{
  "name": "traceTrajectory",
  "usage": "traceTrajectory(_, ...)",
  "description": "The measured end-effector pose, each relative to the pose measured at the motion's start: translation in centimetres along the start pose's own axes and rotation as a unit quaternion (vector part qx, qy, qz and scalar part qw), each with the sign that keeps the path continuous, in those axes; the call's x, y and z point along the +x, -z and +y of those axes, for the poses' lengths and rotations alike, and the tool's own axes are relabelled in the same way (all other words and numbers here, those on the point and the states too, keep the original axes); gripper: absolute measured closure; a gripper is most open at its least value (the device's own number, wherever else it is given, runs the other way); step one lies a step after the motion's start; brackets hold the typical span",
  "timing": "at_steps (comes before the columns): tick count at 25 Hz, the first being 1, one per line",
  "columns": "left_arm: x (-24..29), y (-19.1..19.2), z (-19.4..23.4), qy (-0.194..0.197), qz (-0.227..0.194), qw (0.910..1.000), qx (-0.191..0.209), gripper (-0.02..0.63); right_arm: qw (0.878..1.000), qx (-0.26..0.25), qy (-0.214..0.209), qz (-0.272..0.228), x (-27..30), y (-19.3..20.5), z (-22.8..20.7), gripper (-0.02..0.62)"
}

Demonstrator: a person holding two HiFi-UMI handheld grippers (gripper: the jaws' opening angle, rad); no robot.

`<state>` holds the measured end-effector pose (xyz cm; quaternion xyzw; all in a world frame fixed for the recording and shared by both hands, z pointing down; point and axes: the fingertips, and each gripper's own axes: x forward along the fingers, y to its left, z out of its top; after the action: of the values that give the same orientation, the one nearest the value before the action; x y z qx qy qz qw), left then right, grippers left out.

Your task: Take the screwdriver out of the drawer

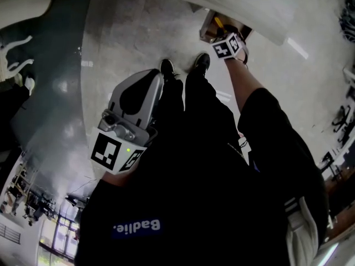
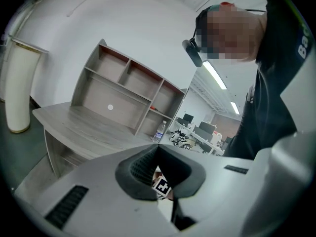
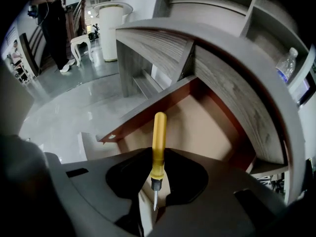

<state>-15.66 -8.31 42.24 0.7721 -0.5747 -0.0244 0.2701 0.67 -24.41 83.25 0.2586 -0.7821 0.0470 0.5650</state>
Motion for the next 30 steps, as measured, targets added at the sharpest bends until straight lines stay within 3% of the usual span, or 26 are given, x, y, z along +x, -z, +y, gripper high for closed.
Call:
traceTrajectory(13,-1.7,-4.7,-4.3,0.077,-0.031,0.9959,0.036,0.611,0.995,0.07,0.015,-0.07,-12.8,-3.4,-2.2,0.499)
traceTrajectory(22,-1.7,-6.4,-7.4,0.142,-0.039,0.9877,0.052,0.611,0.983,0.114,0.025,-0.142,-21.9,-7.4,-3.5,0.499)
traceTrajectory(30,-1.7,-6.6,-9.1,0.18,-0.03,0.9793,0.088,0.611,0.967,0.145,0.001,-0.208,-29.4,-9.8,-1.2,0.499)
